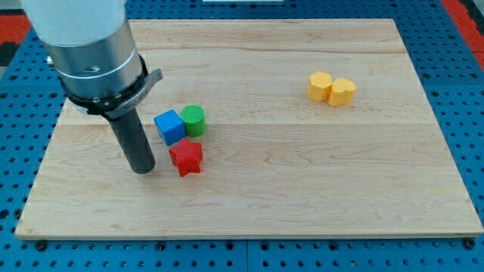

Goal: Slide the red circle to the red star

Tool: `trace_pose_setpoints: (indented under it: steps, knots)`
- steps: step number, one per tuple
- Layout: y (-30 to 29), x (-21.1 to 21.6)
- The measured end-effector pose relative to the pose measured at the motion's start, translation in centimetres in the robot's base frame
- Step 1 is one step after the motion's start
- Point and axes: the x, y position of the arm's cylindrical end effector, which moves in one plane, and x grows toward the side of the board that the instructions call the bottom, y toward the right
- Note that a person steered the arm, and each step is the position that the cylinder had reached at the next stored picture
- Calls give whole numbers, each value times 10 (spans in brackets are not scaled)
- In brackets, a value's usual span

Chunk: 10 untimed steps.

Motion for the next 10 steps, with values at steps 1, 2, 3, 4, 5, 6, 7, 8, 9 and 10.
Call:
trace_pose_setpoints:
  steps: [1, 2, 3, 4, 5, 6, 7, 8, 9, 10]
  knots:
    - [28, -23]
    - [84, -22]
    - [119, 14]
    - [84, 3]
    - [-24, 1]
    - [-96, -37]
    - [-134, -112]
    - [-143, -170]
    - [-65, -173]
    - [4, -155]
